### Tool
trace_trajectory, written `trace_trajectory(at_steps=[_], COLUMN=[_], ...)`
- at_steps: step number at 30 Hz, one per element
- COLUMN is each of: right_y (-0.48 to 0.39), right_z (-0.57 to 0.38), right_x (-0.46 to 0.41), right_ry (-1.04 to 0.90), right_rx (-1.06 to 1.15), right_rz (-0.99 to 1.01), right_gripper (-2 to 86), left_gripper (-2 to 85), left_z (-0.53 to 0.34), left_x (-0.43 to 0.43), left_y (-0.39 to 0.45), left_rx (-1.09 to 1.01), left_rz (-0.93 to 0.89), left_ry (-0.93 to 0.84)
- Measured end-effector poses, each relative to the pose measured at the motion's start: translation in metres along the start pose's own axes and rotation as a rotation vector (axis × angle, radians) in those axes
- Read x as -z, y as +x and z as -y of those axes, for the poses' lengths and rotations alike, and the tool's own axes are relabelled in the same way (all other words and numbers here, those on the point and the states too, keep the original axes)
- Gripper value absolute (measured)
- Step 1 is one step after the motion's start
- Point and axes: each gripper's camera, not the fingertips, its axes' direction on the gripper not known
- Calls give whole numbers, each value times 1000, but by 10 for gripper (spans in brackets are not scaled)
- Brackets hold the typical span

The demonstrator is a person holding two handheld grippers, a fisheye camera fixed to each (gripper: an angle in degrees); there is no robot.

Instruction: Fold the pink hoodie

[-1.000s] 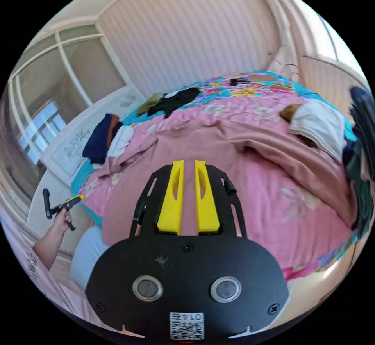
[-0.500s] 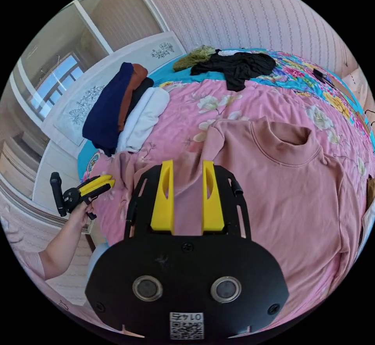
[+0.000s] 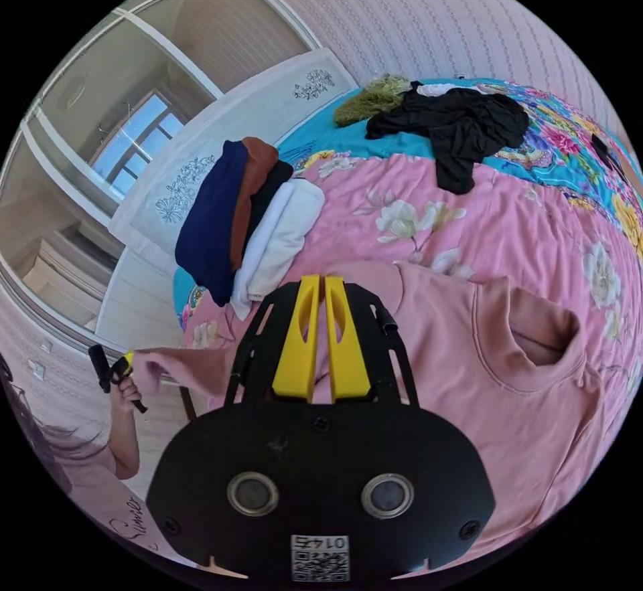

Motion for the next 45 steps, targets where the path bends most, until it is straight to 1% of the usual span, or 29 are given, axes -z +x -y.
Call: trace_trajectory(at_steps=[1,3,5,6,7,9,10,11,13,14,16,17,18,22,23,25,26,27,28,29,33,35,36,37,40,42,45], right_y=[-12,-30,-49,-54,-62,-71,-78,-86,-99,-110,-129,-143,-150,-211,-229,-254,-266,-271,-278,-284,-301,-306,-306,-306,-317,-335,-375], right_z=[15,36,61,67,78,91,97,100,105,107,107,105,104,87,80,70,65,64,62,65,80,87,88,92,97,98,98], right_x=[-8,-23,-48,-55,-72,-96,-107,-110,-107,-102,-95,-91,-89,-94,-100,-115,-131,-140,-157,-162,-166,-173,-174,-176,-175,-168,-159], right_ry=[-20,-54,-100,-115,-154,-233,-265,-260,-222,-197,-161,-145,-138,-157,-176,-223,-286,-332,-400,-398,-474,-572,-581,-604,-624,-596,-540], right_rx=[21,41,24,19,9,-34,-33,-33,-22,12,71,108,128,283,332,408,449,466,480,491,499,493,483,470,474,525,628], right_rz=[-33,-58,-47,-54,-85,-162,-172,-168,-149,-150,-173,-176,-168,-90,-83,-78,-79,-84,-116,-126,-103,-45,-31,-6,-6,-32,32], right_gripper=[-3,-1,8,10,22,42,54,63,71,73,74,73,73,65,63,59,57,57,53,47,10,7,6,5,4,1,7], left_gripper=[-10,-10,-10,-10,-10,-10,-9,-9,-8,-7,0,3,27,84,86,83,80,56,34,24,3,6,12,15,48,50,49], left_z=[0,1,2,-1,-3,-19,-26,-28,-27,-19,0,4,13,38,41,51,53,55,60,62,72,73,69,67,62,54,39], left_x=[11,42,48,49,50,60,67,71,81,83,75,72,64,32,25,-5,-12,-18,-18,-17,-1,-16,-30,-31,-16,-5,2], left_y=[-6,-35,-61,-87,-102,-161,-179,-185,-187,-180,-162,-157,-150,-149,-152,-170,-174,-178,-177,-176,-156,-170,-183,-187,-183,-174,-160], left_rx=[36,175,262,356,405,638,698,712,679,595,421,378,293,207,203,205,210,196,185,176,110,123,132,142,201,198,192], left_rz=[-14,-83,-40,-15,1,63,40,35,46,62,179,218,295,439,463,535,540,563,535,520,558,598,608,592,513,495,503], left_ry=[25,134,158,188,210,326,403,432,463,431,282,247,186,63,37,-108,-139,-155,-163,-158,-17,-113,-185,-171,-89,-44,-21])
